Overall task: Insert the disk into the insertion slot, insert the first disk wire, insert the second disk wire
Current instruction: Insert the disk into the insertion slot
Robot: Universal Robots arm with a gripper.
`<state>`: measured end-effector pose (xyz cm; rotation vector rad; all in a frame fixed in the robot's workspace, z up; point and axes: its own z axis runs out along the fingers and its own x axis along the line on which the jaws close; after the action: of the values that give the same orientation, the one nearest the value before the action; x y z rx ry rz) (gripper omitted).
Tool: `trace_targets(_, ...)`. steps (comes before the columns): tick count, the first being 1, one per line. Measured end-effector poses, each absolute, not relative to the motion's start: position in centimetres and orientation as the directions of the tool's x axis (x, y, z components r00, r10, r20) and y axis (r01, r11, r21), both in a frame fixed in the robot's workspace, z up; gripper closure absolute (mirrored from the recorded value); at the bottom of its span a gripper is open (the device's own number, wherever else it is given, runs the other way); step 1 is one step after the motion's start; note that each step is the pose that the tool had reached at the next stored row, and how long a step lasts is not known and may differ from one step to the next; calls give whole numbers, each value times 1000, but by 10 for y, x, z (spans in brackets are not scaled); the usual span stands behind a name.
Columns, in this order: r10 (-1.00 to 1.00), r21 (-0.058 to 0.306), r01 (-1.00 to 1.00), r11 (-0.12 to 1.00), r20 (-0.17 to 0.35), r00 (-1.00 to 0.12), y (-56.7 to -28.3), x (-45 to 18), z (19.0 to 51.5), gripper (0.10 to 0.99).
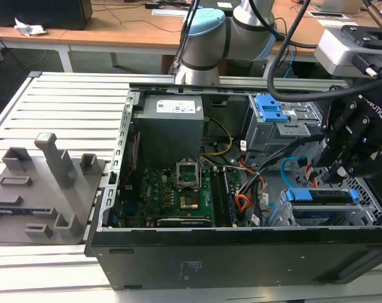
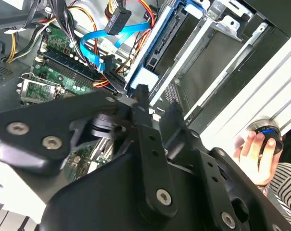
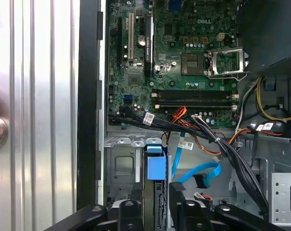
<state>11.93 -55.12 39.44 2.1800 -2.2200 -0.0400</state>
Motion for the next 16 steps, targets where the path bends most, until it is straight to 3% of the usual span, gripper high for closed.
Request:
trace_targets(4,-1000,39,-999,18,3,-18,-551,119,394,973)
trace_targets(16,-1000,46,-999,18,3,-18,-551,128,388,980)
